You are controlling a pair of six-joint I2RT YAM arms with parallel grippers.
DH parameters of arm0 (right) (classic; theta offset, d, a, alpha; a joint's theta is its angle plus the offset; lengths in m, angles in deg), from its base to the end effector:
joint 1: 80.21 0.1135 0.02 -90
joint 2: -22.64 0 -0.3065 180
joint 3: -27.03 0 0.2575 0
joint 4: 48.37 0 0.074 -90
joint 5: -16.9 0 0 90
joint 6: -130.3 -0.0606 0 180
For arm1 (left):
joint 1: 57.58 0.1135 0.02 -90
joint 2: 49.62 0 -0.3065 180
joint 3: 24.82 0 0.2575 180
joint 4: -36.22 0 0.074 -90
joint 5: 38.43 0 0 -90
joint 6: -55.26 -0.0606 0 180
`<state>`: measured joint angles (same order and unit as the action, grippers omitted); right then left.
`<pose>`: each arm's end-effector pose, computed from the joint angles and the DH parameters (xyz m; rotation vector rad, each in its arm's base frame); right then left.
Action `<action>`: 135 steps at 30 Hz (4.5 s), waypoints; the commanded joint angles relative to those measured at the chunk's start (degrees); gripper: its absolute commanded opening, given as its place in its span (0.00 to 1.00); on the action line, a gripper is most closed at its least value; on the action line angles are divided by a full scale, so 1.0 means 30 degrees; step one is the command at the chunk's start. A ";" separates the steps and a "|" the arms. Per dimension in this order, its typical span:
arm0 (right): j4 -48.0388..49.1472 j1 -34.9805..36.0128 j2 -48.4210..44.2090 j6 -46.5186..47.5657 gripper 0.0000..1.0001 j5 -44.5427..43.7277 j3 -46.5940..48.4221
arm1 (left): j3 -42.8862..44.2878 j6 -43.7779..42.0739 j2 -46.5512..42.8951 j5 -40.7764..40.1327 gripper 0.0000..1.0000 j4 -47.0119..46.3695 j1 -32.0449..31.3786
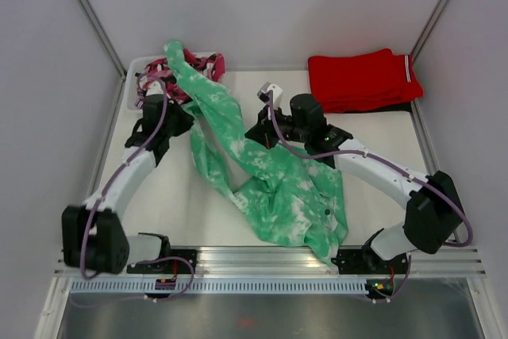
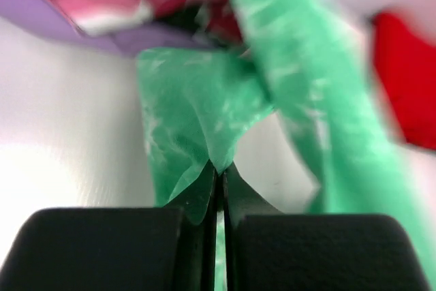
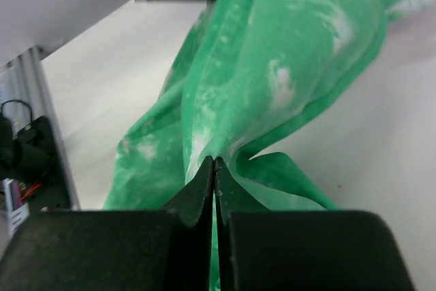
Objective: Fold and stack the trousers
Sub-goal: Move the trousers to the center of the board, then flatten the trousers out
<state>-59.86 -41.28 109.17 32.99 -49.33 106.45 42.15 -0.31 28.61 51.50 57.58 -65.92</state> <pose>0.2800 0.2576 0.3463 -0.8177 1.8019 0.9307 0.3200 -0.0468 0.2907 -0.4909 2.1155 -0.4321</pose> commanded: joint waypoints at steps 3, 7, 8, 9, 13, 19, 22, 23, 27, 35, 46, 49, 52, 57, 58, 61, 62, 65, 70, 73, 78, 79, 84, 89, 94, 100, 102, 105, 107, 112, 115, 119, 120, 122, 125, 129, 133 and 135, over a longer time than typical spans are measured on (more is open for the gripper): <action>0.0922 0.2631 -0.1884 -0.0230 0.00 0.1834 -0.2202 | -0.1744 0.0992 -0.8695 -0.5472 0.02 0.3313 -0.3621; 0.0927 0.4391 -0.1362 -0.0580 0.00 0.1012 -0.3526 | -0.3503 0.5650 -1.2478 -0.9903 0.02 0.9919 -0.7176; 0.0720 0.4945 -0.1157 -0.0697 0.00 0.0954 -0.3614 | -0.3708 0.6472 -1.2688 -1.0138 0.02 1.0870 -0.7703; 0.0573 0.5240 -0.0952 -0.0727 0.00 0.0925 -0.4050 | -0.3885 0.7554 -1.2806 -1.0286 0.02 1.1691 -0.8376; 0.0368 0.6443 -0.0979 -0.1311 0.00 0.0310 -0.5839 | -0.2748 0.8062 -1.2458 -1.1016 0.64 1.4273 -0.8646; -0.1913 0.6913 -0.1651 -0.1548 0.03 -0.0597 -0.7393 | 0.1442 0.6105 -1.0028 -1.3187 1.00 1.4401 -0.8617; -0.2183 0.6913 -0.2499 -0.1868 0.20 -0.1328 -0.8388 | 0.2148 0.3527 -0.8184 -1.2020 1.00 1.1092 -0.8297; -0.2183 0.6913 -0.2966 -0.2044 0.26 -0.1882 -0.8710 | 0.2294 0.2854 -0.7483 -1.1581 1.00 1.0388 -0.8063; -0.2622 0.6913 -0.4111 -0.2483 0.28 -0.1977 -0.7982 | 0.3026 0.2262 -0.3148 -0.8243 1.00 0.7632 -0.6249; -0.4727 0.6884 -0.6602 -0.2719 0.52 -0.4871 -0.6664 | 0.3377 0.1153 0.3067 -0.4639 1.00 0.3590 -0.2645; -0.5202 0.3751 -0.8038 -0.4593 0.61 -0.8949 -0.8535 | 0.4610 -0.4328 0.7960 -0.2439 0.98 -0.1831 -0.2640; -0.4586 0.3194 -0.7923 -0.5032 0.60 -0.8832 -0.8684 | 0.5339 -0.5032 0.9426 -0.2290 0.70 -0.1719 -0.2611; -0.4322 0.3047 -0.7543 -0.5238 0.57 -0.9064 -0.8713 | 0.5226 -0.4976 0.9693 -0.1646 0.14 -0.1924 -0.2611; -0.4732 0.2783 -0.6870 -0.6818 0.53 -1.4096 -0.9032 | 0.2948 -0.1648 0.3250 -0.4248 0.02 -0.0751 -0.2669; -0.4558 0.2695 -0.6694 -0.7053 0.52 -1.4656 -0.9180 | 0.1258 -0.1142 0.1536 -0.5035 0.02 -0.0780 -0.2931; -0.4146 0.2197 -0.5844 -0.8400 0.51 -1.5130 -0.9212 | -0.0306 0.1232 -0.4052 -0.8224 0.02 0.2540 -0.4158; -0.4378 0.2167 -0.5610 -0.9215 0.51 -1.5217 -0.9124 | -0.0544 0.1932 -0.5092 -0.8903 0.02 0.3690 -0.4512; -0.5575 0.2167 -0.5227 -1.0100 0.52 -1.5569 -0.8772 | -0.1335 0.6349 -0.8143 -1.1190 0.02 1.0042 -0.5451; -0.8852 0.2196 -0.6485 -1.2150 0.68 -1.5221 -0.8742 | -0.3884 1.4849 -1.2011 -1.3036 0.02 1.8651 -0.5805; -1.0670 0.2167 -0.7364 -1.3173 0.91 -1.5508 -0.9064 | -0.4209 1.6941 -1.3303 -1.3567 0.56 2.0195 -0.5805; -1.3692 0.1466 -0.9147 -1.4407 0.98 -1.6037 -0.7957 | -0.2721 1.3779 -1.2899 -1.3331 1.00 1.9053 -0.5804; -1.4276 0.1319 -0.9414 -1.4641 0.98 -1.6096 -0.7835 | -0.2221 1.3311 -1.2634 -1.3624 1.00 1.9140 -0.5776; -1.3172 0.0030 -1.0706 -1.6252 0.98 -1.5046 -1.0407 | 0.0915 0.8099 -0.9852 -1.3807 1.00 1.7622 -0.5308; -0.9541 -0.0059 -0.7789 -1.6694 0.98 -1.4162 -1.2463 | 0.1652 0.3358 -0.8707 -0.8802 1.00 1.3728 -0.5043; -0.7487 -0.0351 -0.2837 -1.5525 0.98 -1.5334 -1.1002 | 0.1125 0.2644 -0.8559 -0.7123 1.00 1.2871 -0.5043; -0.7659 -0.1754 -0.0715 -1.3911 0.03 -1.6296 -0.8568 | -0.0544 0.2932 -0.8764 -0.6274 1.00 1.3425 -0.5013; -0.8069 -0.2545 -0.0977 -1.3532 0.00 -1.6711 -0.8449 | -0.1306 0.3227 -0.8969 -0.6069 1.00 1.3516 -0.5013; -0.8858 -0.4829 -0.2147 -1.2156 0.00 -1.7034 -0.8537 | -0.2098 0.3930 -0.9233 -0.6010 1.00 1.3779 -0.4955; -0.9387 -0.6704 -0.3785 -1.0926 0.00 -1.6744 -0.8392 | -0.2333 0.4078 -0.9089 -0.5312 1.00 1.3838 -0.4606; -1.0503 -0.8406 -0.7772 -0.9752 0.00 -1.6920 -0.8330 | -0.2186 0.5279 -0.8559 -0.4750 1.00 1.5652 -0.1948; -1.0182 -1.0164 -0.8303 -0.9371 0.00 -1.4053 -0.8769 | -0.2276 0.5075 -0.9143 -0.4692 1.00 1.6385 -0.0246; -1.0558 -1.0284 -0.8011 -0.8901 0.19 -1.3110 -0.8539 | -0.1894 0.5628 -1.0169 -0.5157 1.00 1.7584 0.0844; -1.0707 -1.0284 -0.8010 -0.8872 0.33 -1.2413 -0.8247 | -0.1865 0.6211 -1.0316 -0.5421 1.00 1.8197 0.1020; -1.0883 -1.0284 -0.8272 -0.8522 0.42 -1.1094 -0.7193 | -0.2069 0.6392 -1.0697 -0.5950 1.00 1.8292 0.1693; -1.0885 -1.0284 -0.9151 -0.7995 0.52 -0.9130 -0.5494 | -0.2392 0.6129 -1.0320 -0.5163 1.00 1.7298 0.2952; -1.0621 -1.0255 -0.9126 -0.7117 0.66 -0.6904 -0.3298 | -0.3090 0.6391 -0.8271 -0.3461 1.00 1.5045 0.4332; -0.9480 -1.0138 -0.8480 -0.7288 0.67 -0.5758 -0.3643 | -0.3623 0.7357 -0.5256 -0.4335 1.00 1.3137 0.4595; -0.8631 -1.0021 -0.8246 -0.7406 0.67 -0.5172 -0.4256 | -0.3506 0.7447 -0.3642 -0.4806 0.94 1.2581 0.4712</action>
<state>-88.67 -71.79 82.92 10.15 -70.07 95.70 31.96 18.86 13.73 38.52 100.22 -52.55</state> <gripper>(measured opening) 0.667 0.968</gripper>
